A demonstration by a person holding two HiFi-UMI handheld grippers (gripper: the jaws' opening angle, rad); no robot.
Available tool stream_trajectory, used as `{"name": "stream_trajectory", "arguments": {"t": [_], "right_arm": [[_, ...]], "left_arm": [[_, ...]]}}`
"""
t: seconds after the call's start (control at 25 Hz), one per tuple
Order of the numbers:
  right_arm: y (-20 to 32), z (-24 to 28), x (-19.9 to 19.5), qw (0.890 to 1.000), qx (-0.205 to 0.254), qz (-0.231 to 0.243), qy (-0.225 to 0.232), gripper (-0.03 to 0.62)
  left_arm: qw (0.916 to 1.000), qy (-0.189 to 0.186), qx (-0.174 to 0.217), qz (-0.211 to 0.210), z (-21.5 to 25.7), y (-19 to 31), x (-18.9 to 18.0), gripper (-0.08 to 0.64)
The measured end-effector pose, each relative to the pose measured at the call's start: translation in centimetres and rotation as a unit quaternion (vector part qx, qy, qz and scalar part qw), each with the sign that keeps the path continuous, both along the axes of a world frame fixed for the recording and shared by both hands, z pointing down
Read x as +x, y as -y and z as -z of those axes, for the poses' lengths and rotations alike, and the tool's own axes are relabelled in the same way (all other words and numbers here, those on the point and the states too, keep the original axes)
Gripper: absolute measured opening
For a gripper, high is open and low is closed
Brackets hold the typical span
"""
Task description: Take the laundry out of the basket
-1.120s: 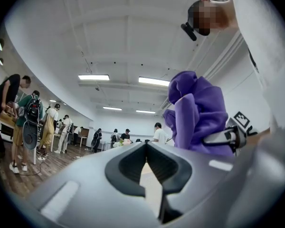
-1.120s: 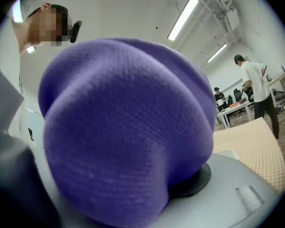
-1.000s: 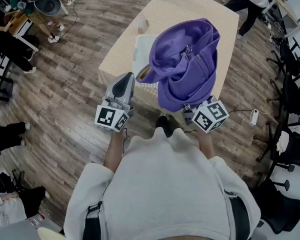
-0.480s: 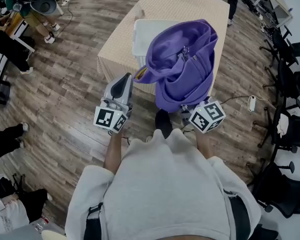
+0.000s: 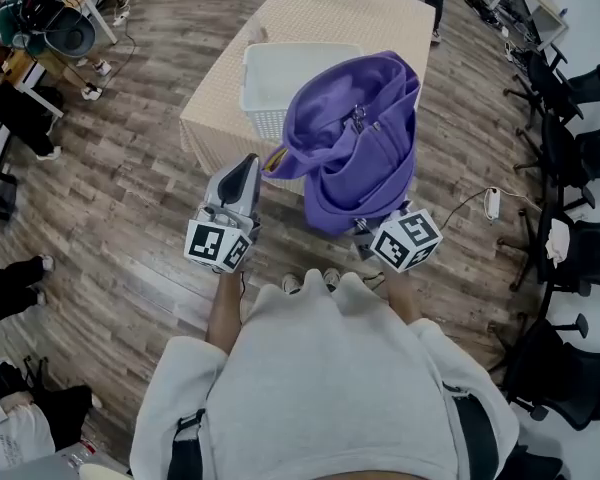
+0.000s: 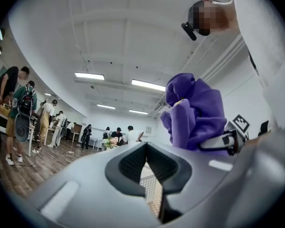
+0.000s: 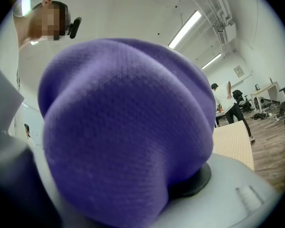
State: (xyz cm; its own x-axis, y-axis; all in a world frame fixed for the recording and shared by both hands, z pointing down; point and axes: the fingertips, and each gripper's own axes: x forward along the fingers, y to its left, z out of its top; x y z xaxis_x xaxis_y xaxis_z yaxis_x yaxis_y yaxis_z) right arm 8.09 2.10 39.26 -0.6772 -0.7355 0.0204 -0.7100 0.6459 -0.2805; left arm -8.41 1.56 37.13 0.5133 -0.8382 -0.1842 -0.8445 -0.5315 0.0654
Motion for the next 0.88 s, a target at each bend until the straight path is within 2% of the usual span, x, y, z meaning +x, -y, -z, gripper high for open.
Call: {"name": "stream_trajectory", "arguments": {"t": [0.2, 0.44, 0.88], "right_arm": [[-0.8, 0.2, 2.7, 1.000, 0.004, 0.011, -0.005, 0.334], [-1.3, 0.0, 3.8, 1.000, 0.005, 0.023, -0.007, 0.334], [-2.0, -0.4, 4.5, 1.000, 0.000, 0.026, 0.000, 0.334]], "left_arm": [[0.9999, 0.006, -0.002, 0.009, 0.4, -1.5, 2.9, 0.009], [0.9998, 0.007, -0.007, 0.015, -0.2, -2.6, 4.5, 0.009], [0.9997, 0.005, -0.013, 0.022, -0.5, -4.1, 4.9, 0.009]]}}
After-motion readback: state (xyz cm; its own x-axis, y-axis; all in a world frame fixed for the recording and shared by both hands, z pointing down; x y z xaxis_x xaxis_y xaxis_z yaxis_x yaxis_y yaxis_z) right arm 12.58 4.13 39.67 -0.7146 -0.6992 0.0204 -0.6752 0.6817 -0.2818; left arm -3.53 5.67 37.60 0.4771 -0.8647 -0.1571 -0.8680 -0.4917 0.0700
